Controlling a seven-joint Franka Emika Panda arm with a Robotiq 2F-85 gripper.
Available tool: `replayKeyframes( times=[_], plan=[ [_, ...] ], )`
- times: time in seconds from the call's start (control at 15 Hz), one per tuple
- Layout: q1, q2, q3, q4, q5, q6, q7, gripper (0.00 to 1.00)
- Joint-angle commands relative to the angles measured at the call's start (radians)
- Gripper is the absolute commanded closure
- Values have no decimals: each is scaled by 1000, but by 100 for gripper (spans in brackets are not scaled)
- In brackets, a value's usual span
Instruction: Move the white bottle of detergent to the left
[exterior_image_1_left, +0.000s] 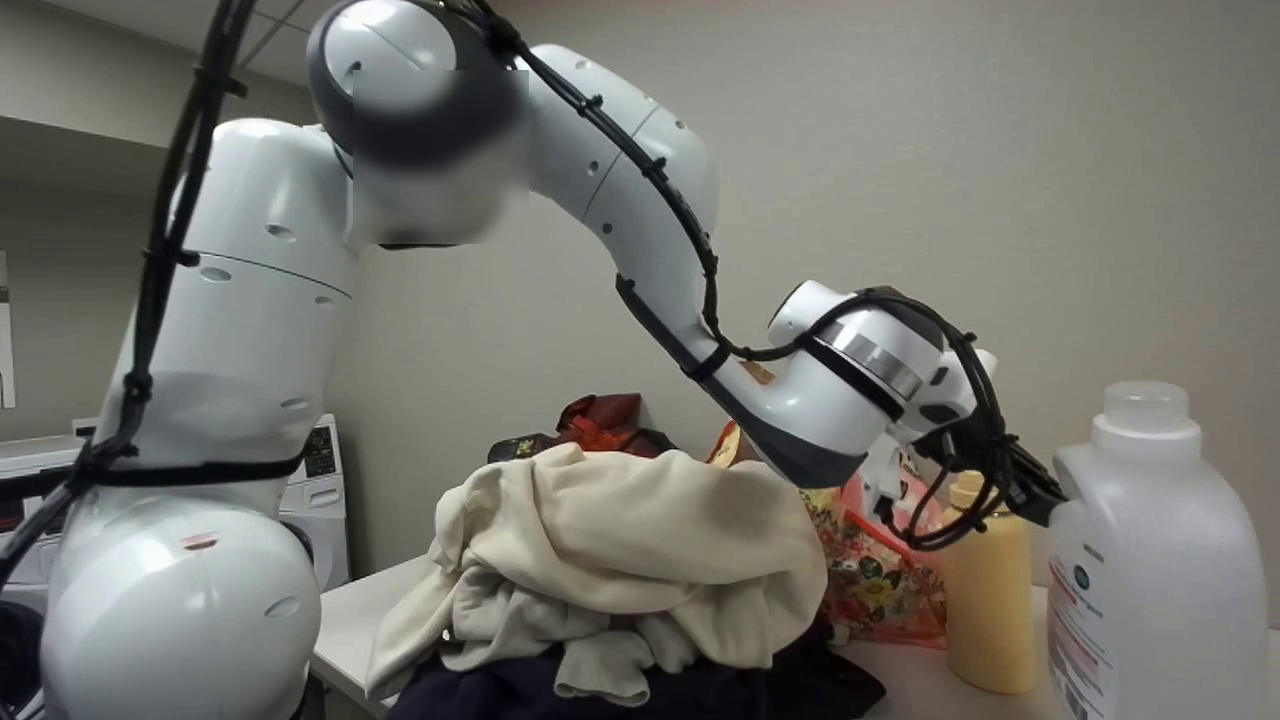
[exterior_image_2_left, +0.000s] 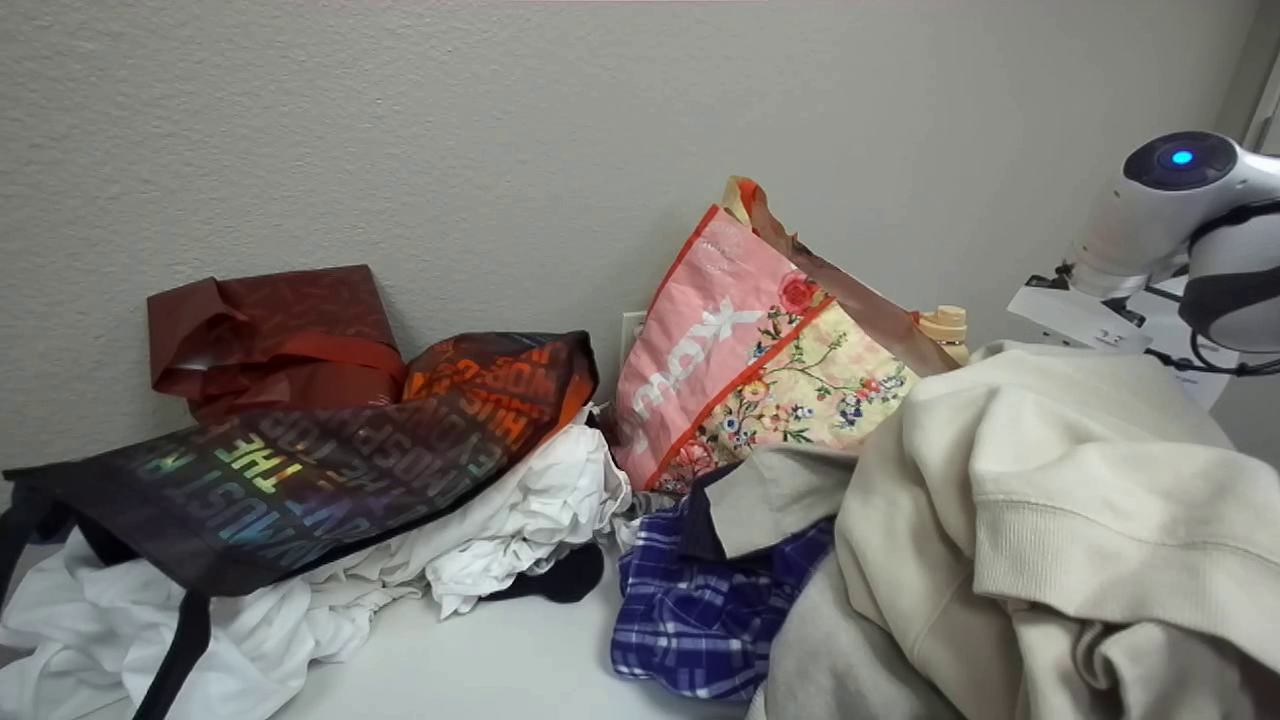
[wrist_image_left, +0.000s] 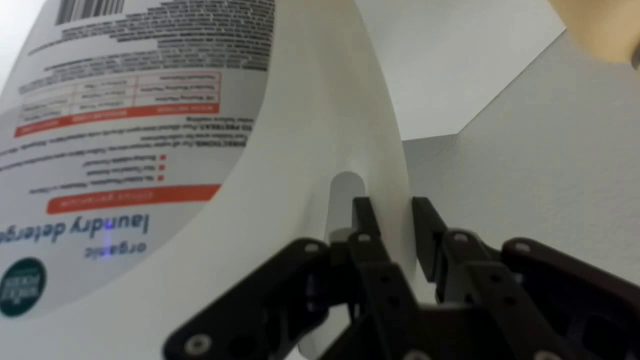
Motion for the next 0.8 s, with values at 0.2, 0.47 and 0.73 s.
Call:
replayKeyframes(
  times=[0.2,0.47,0.73],
  plan=[
    [105,-273,25,-61,-38,-194,-38,94],
    [171,-371,96,-44,-8,-267,-104,94],
    [248,-437,188,-27,49,-280,-226,94]
  ],
)
